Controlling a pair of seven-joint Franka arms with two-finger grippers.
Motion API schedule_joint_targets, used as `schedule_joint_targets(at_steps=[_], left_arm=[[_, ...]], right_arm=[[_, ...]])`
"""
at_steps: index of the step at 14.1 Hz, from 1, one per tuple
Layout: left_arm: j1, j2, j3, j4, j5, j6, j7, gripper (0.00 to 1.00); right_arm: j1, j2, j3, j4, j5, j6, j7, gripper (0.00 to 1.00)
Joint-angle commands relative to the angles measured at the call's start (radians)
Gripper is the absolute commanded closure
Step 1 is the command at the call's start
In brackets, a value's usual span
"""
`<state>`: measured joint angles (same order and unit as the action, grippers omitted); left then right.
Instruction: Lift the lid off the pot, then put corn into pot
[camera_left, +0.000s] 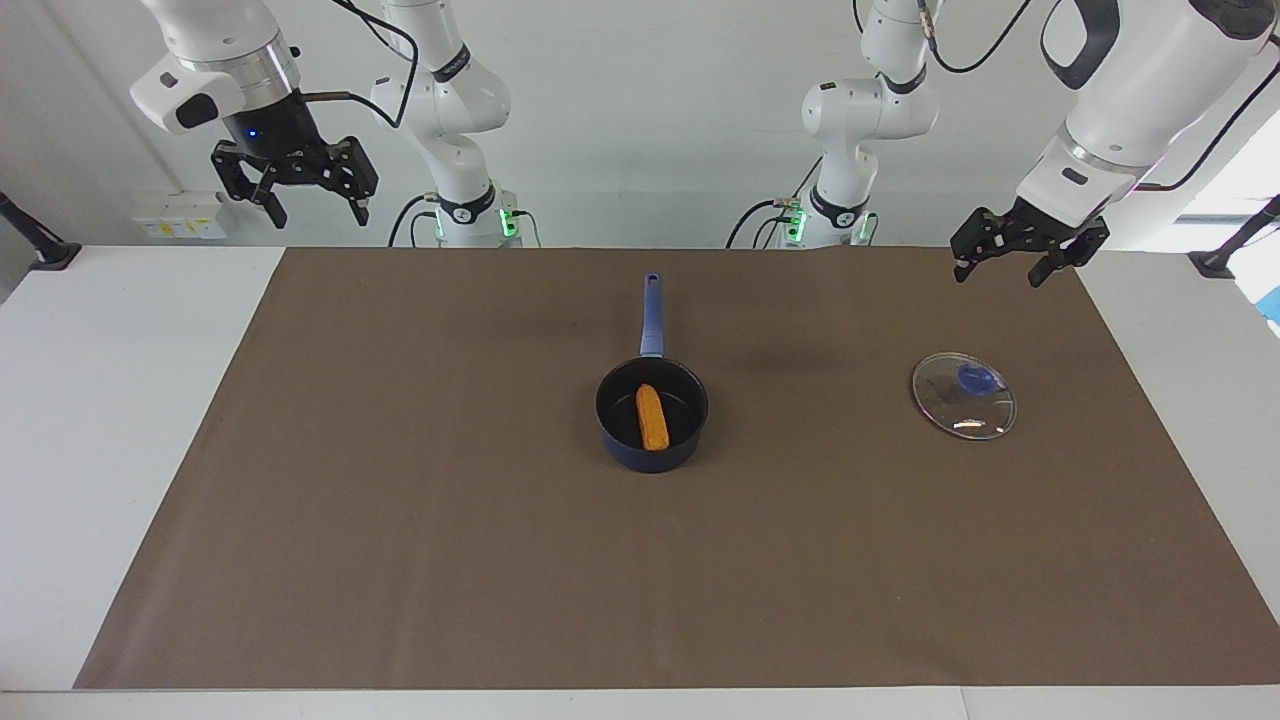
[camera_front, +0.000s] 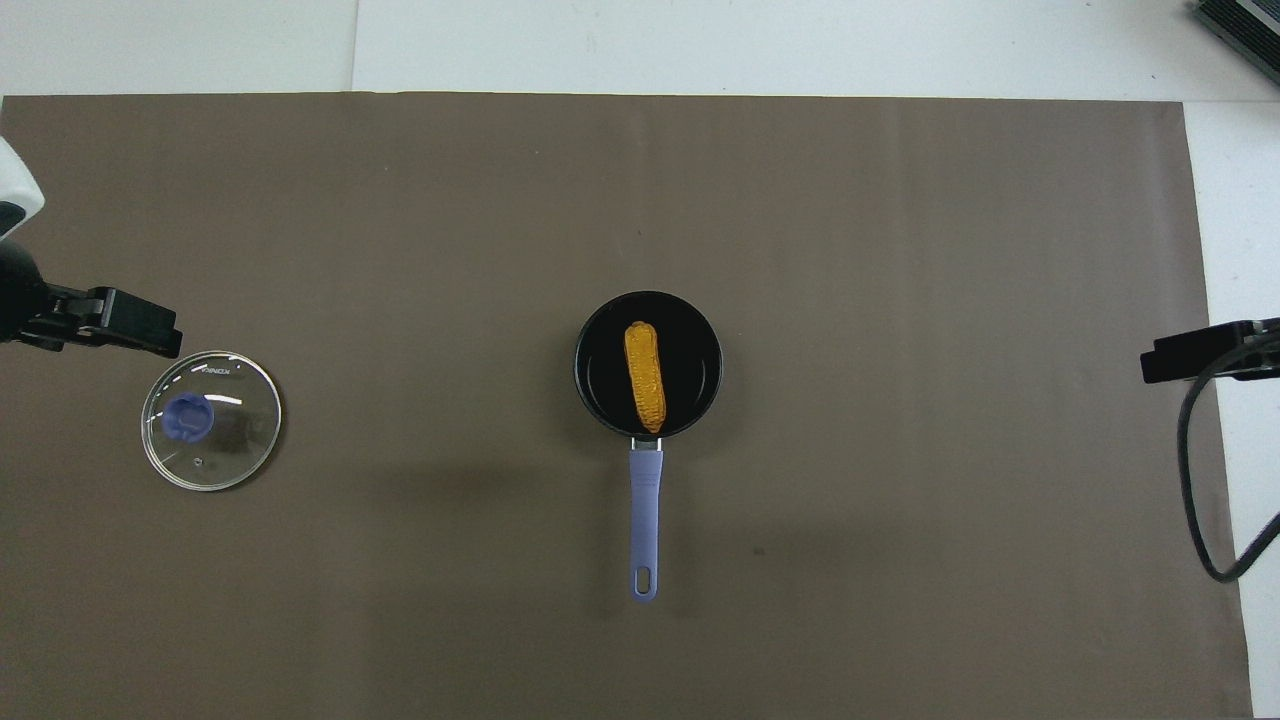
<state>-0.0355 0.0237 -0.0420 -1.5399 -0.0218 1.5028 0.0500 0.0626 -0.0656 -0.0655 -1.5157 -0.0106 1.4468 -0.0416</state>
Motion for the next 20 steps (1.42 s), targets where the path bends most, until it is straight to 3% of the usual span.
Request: schedule_joint_targets(at_steps=[1, 20], left_arm=[[0.008, 0.005, -0.003, 0.017, -0.012, -0.018, 0.008, 0.00], [0.005, 0.005, -0.004, 0.018, -0.012, -0.012, 0.010, 0.00]], right_arm=[[-0.003, 0.001, -0.002, 0.009, 0.015, -0.025, -0.024, 0.00], [-0.003, -0.022, 0.000, -0.014, 0.017, -0.051, -0.031, 0.00]])
